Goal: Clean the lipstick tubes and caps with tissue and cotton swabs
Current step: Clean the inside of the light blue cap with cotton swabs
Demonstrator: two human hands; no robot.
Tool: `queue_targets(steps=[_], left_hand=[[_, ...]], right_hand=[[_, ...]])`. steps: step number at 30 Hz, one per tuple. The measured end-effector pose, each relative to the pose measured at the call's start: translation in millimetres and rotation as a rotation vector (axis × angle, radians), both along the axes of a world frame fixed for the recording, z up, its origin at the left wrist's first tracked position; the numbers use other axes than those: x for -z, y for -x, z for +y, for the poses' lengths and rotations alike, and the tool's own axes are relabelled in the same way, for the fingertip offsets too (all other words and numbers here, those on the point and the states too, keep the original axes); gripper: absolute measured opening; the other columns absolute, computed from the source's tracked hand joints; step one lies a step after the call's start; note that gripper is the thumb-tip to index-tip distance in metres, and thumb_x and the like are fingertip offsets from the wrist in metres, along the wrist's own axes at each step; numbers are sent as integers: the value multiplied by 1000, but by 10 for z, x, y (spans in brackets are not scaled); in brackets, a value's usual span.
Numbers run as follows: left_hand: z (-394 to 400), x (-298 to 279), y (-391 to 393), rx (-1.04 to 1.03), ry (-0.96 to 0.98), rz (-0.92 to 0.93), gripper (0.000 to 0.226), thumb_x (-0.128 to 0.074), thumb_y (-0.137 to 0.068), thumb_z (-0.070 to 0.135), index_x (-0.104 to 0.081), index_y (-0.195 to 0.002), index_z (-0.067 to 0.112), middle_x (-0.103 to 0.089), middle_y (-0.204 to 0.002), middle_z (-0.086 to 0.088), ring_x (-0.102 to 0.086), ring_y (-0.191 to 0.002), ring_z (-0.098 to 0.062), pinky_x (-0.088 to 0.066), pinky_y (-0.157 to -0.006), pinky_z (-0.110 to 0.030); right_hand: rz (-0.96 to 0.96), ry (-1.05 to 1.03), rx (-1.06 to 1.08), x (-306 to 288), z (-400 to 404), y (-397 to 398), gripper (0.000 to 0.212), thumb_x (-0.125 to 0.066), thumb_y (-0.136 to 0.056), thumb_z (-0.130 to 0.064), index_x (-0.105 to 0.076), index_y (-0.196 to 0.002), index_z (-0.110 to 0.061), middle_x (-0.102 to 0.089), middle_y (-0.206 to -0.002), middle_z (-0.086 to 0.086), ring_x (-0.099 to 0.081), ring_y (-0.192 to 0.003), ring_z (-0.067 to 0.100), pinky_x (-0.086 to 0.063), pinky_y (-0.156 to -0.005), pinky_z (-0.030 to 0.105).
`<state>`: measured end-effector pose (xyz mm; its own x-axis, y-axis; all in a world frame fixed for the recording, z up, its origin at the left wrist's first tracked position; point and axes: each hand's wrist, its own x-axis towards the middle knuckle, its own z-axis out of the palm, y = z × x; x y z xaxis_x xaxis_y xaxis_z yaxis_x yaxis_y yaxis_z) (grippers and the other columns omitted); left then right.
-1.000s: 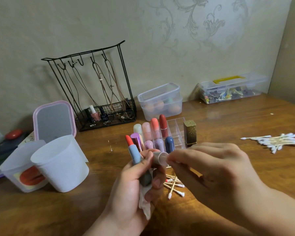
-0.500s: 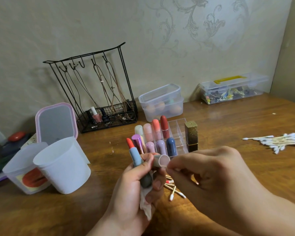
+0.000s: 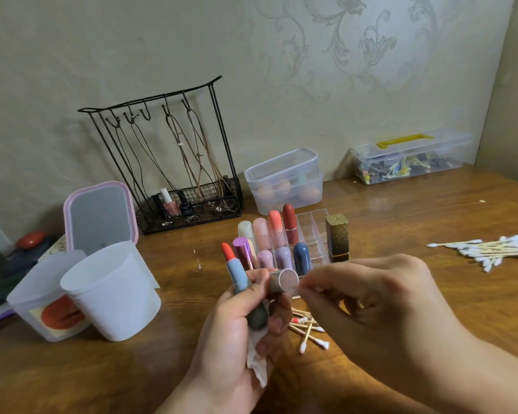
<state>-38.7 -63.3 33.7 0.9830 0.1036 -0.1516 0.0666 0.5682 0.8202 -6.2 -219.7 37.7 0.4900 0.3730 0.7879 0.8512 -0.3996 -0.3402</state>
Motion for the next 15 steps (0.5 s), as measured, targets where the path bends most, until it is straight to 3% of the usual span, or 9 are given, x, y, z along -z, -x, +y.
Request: queue_targets(steps=[3, 5, 10, 13, 15], left_hand=[[2, 11, -3, -14, 10, -5, 27, -57, -73, 20, -57, -93, 2, -46, -54, -12, -38, -31, -11, -30, -28, -15], [1, 20, 1, -10, 2, -5, 30, -58, -72, 22, -57, -95, 2, -47, -55, -11, -39, -33, -11, -31, -28, -16], [5, 8, 5, -21, -25, -17, 26, -57, -73, 23, -60, -87, 1, -46, -54, -11, -38, -33, -11, -28, -29, -15], [-1, 10, 0, -23, -37, -13, 28, -58, -72, 23, -60, -90, 1, -47, -54, -10, -39, -34, -11, -31, -28, -17], [3, 10, 4, -27, -49, -23, 26, -58, -71, 22, -60, -87, 2, -47, -53, -11, -39, -33, -11, -31, -29, -17]], right_hand=[[30, -42, -42, -28, -9, 1, 8, -75, -78, -14, -74, -71, -18, -61, -57, -10, -53, -47, 4, -44, -45, 16], [-8, -12, -1, -43, -7, 0, 8, -74, -79, -14, -74, -71, -17, -61, -57, -7, -50, -45, 6, -44, -42, 20], [51, -44, -35, -55, -14, 13, 8, -76, -76, -14, -74, -70, -19, -62, -57, -11, -56, -48, 3, -45, -45, 14], [16, -12, 5, -54, -12, 12, 9, -75, -77, -15, -73, -69, -18, -60, -55, -7, -53, -45, 7, -45, -42, 23], [21, -3, -24, -56, -7, 22, 10, -75, -77, -16, -73, -68, -19, -59, -54, -9, -53, -45, 6, -44, -42, 22]])
